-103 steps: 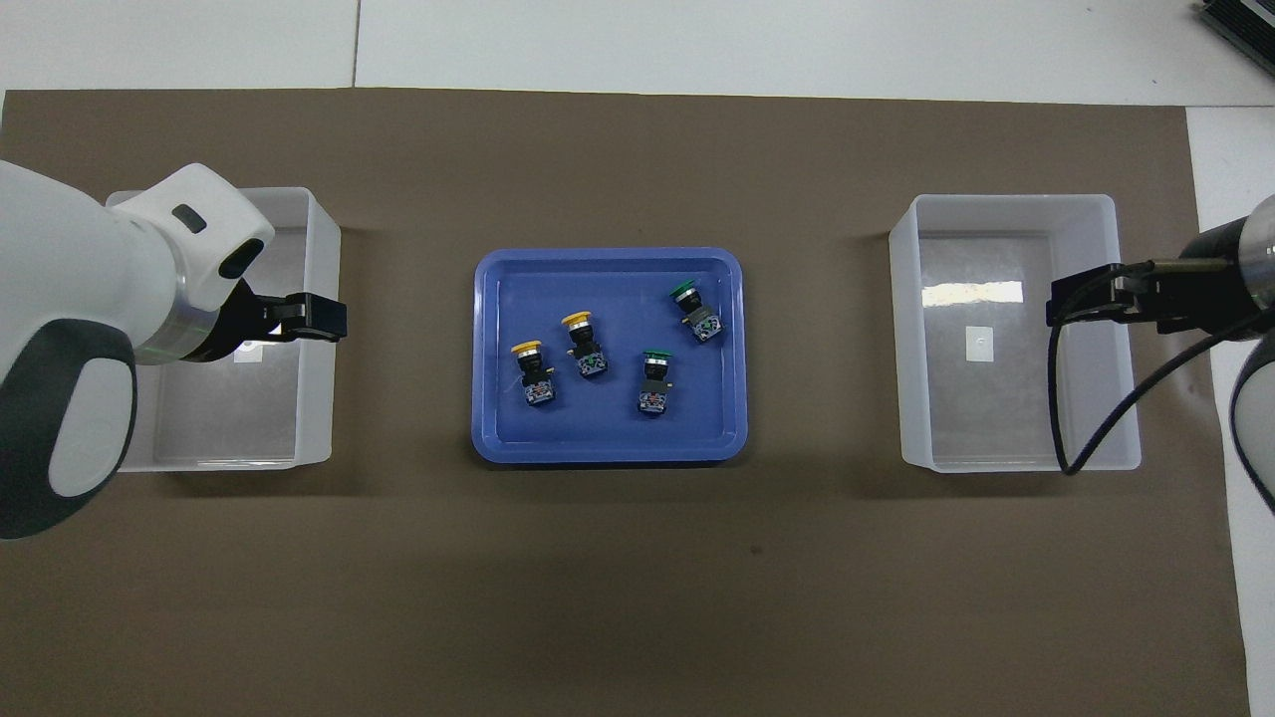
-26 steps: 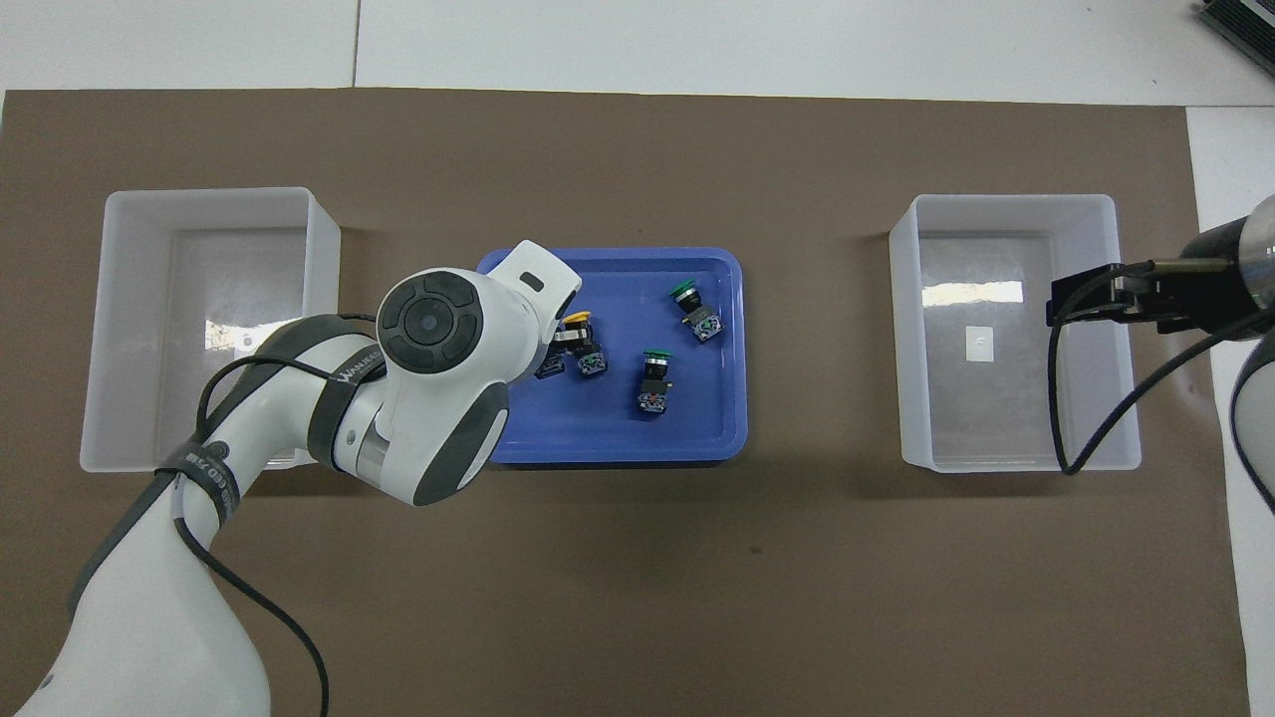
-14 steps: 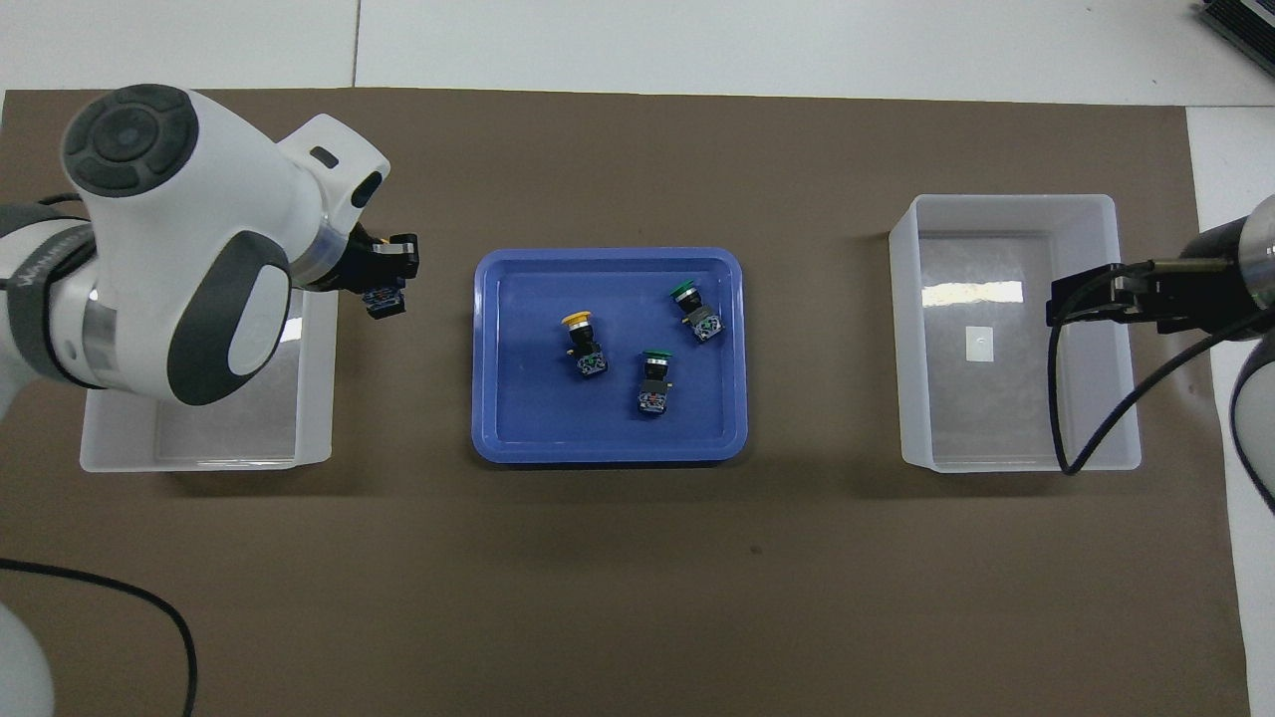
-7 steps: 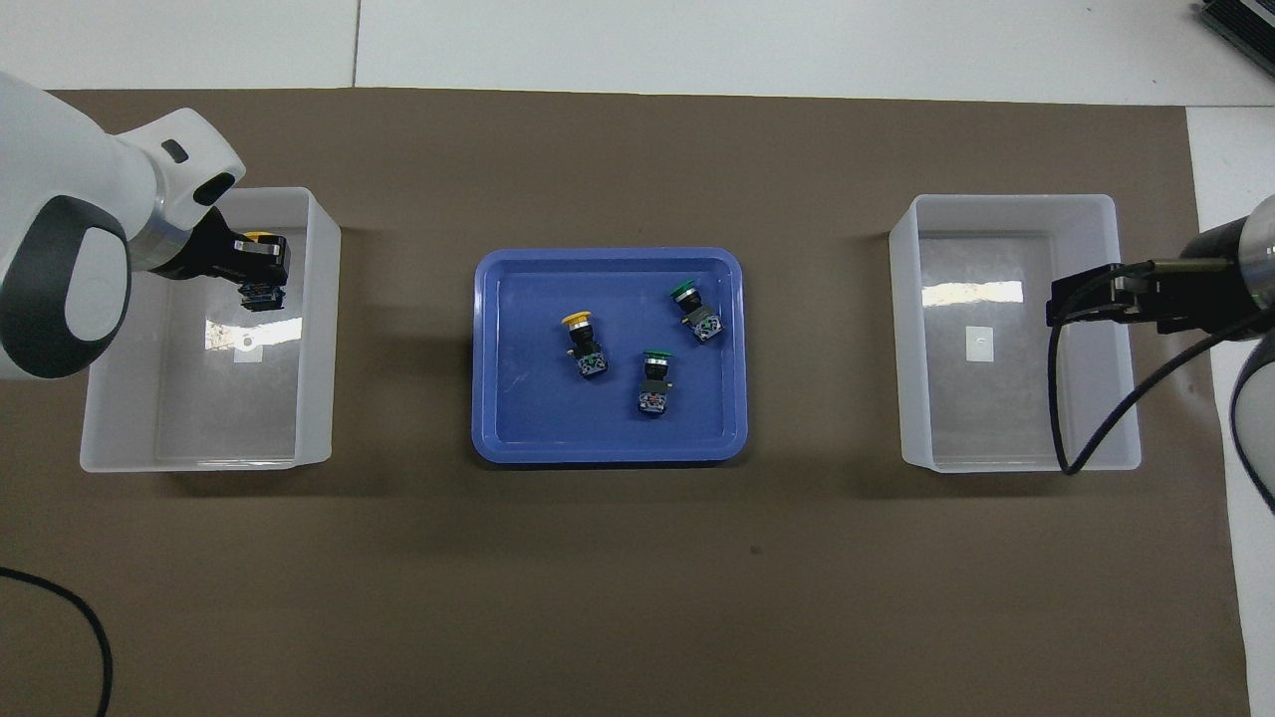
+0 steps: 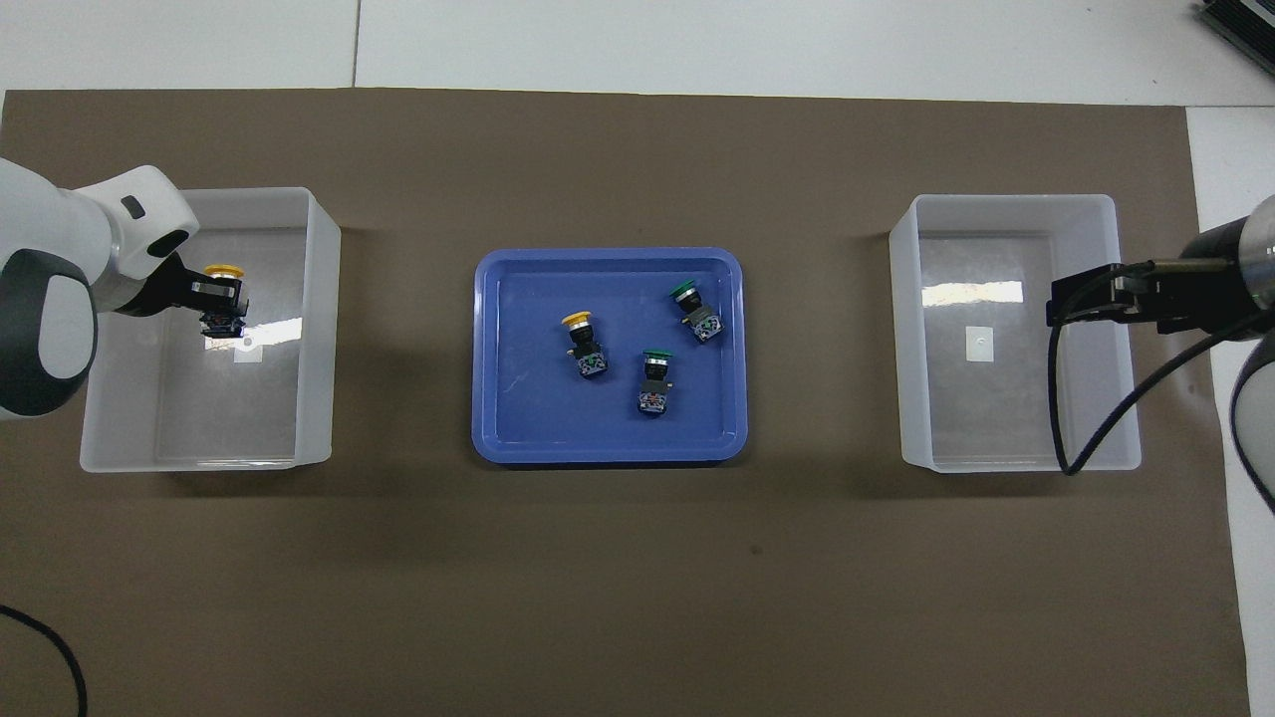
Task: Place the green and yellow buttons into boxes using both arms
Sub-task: 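Lower the yellow button into the bin and open the left gripper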
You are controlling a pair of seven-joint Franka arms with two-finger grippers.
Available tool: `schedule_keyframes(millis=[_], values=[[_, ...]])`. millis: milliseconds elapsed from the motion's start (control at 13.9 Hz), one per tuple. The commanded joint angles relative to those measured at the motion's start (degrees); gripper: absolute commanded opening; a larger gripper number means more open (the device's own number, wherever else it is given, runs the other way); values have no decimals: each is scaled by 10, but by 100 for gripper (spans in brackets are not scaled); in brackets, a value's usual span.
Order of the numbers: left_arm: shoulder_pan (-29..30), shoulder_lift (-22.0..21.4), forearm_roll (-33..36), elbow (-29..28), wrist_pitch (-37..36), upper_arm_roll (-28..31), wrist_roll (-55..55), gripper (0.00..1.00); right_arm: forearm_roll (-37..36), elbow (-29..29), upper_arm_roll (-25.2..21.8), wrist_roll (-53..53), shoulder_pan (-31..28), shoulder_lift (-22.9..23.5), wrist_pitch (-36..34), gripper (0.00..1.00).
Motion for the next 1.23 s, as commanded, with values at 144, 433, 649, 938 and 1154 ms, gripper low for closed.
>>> schedule_keyframes(millis=[144, 433, 649, 938, 1154], values=[[8, -20, 0, -72, 80, -5, 8, 0, 1, -6, 3, 3, -3, -5, -2, 100], [3, -8, 0, -99, 128, -5, 7, 0, 1, -6, 3, 3, -3, -5, -2, 100], [1, -6, 0, -116, 143, -5, 7, 0, 1, -6, 3, 3, -3, -5, -2, 100], [3, -6, 0, -115, 141, -5, 8, 63, 2, -10, 3, 2, -4, -7, 1, 100], [4, 2, 3, -89, 128, -5, 10, 71, 2, -38, 4, 2, 27, -16, 50, 100]])
